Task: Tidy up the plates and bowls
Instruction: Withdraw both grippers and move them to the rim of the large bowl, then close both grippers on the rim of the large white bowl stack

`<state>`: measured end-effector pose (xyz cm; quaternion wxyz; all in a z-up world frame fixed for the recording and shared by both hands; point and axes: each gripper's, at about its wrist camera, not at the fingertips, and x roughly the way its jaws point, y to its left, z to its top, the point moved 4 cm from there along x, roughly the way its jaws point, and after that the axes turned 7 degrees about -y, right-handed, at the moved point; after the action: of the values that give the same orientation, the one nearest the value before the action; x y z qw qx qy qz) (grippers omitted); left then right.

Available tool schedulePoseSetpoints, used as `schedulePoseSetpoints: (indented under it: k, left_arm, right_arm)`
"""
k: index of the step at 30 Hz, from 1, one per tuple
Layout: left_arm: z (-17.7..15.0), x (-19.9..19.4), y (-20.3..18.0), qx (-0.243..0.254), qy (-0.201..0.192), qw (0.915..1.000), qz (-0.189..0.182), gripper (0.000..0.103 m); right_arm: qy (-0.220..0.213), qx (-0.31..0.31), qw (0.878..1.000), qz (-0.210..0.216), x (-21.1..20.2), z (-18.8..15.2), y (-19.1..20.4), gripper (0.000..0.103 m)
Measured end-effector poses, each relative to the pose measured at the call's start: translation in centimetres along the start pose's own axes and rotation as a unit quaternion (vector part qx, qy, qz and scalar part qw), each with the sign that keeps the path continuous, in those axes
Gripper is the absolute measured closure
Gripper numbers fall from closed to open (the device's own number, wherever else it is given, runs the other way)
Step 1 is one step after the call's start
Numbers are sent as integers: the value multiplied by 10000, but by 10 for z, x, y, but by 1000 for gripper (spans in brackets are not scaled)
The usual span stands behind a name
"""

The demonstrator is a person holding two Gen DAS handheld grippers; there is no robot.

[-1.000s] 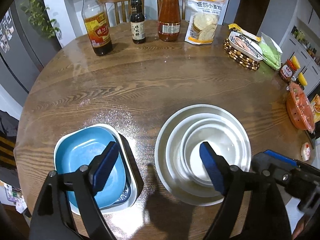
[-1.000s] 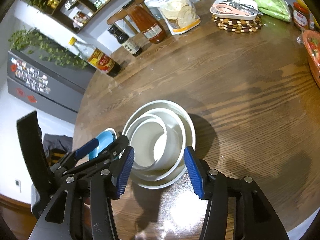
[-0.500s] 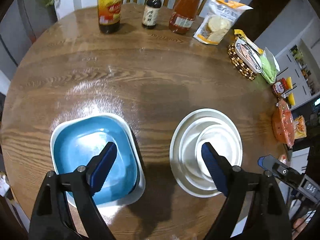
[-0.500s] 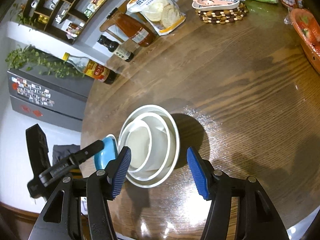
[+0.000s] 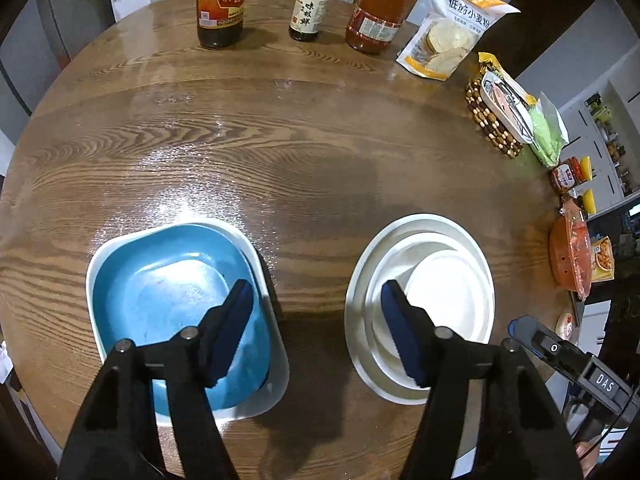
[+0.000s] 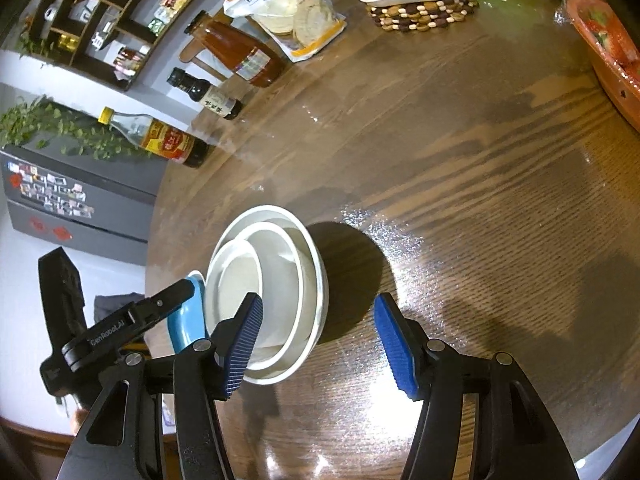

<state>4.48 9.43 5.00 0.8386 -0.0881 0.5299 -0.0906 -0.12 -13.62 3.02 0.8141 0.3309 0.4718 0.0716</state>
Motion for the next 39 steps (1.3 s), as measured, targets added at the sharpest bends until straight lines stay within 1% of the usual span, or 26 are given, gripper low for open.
schedulePoseSetpoints:
  k: [1, 3, 9, 12, 14, 21, 25, 29, 31, 32, 34, 35, 37, 38, 39]
  left_arm:
    - [1, 2, -1, 10, 17, 10000, -13, 43]
    - [2, 6, -3, 22, 39, 10000, 10, 49]
    - [3, 12, -1, 10, 119, 9999, 20, 53]
    - [4, 16, 0, 15, 150, 9999, 49, 53]
    - [4, 18, 0, 14, 175, 9998, 70, 53]
    - [3, 24, -3, 169, 259, 9994, 141, 54]
    - [3, 25, -4, 257, 255, 9992, 179, 55]
    - [2, 26, -7, 415, 306, 9983, 253, 56]
    - [0, 32, -8, 510, 570, 9968, 225, 61]
    - [-3, 39, -8, 521, 835, 9950, 145, 65]
    - [-1, 41, -7, 555, 879, 9945, 147, 64]
    - [0, 41, -8, 572, 889, 9943, 127, 66]
    - [0, 41, -10, 626, 819, 9945, 179, 66]
    - [0, 41, -11, 641, 798, 9946, 182, 69]
    - [0, 41, -13, 637, 798, 9947, 152, 74]
  right_arm:
    - [15, 4, 10000, -17, 2, 0, -1, 43]
    - [16, -7, 10000, -69, 4, 0, -1, 44]
    - [-96, -70, 9996, -244, 4, 2, -6, 49]
    - [-44, -123, 9993, -350, 8, 2, -9, 56]
    - [7, -119, 9991, -410, 12, 0, -11, 57]
    - [57, -204, 9988, -436, 18, 0, -9, 58]
    - [303, -123, 9986, -404, 31, -5, -10, 58]
    - [297, -81, 9986, -431, 33, -5, -11, 58]
    - [307, -66, 9985, -444, 33, -5, -10, 58]
    - [315, -47, 9985, -441, 33, -5, -10, 58]
    - [312, -44, 9985, -445, 33, -5, -10, 58]
    - [312, -29, 9986, -427, 34, -5, -10, 58]
    - [293, 6, 9987, -410, 34, -5, -11, 58]
    - [285, 6, 9987, -413, 34, -4, -11, 58]
    - [275, 14, 9988, -410, 34, -4, -11, 58]
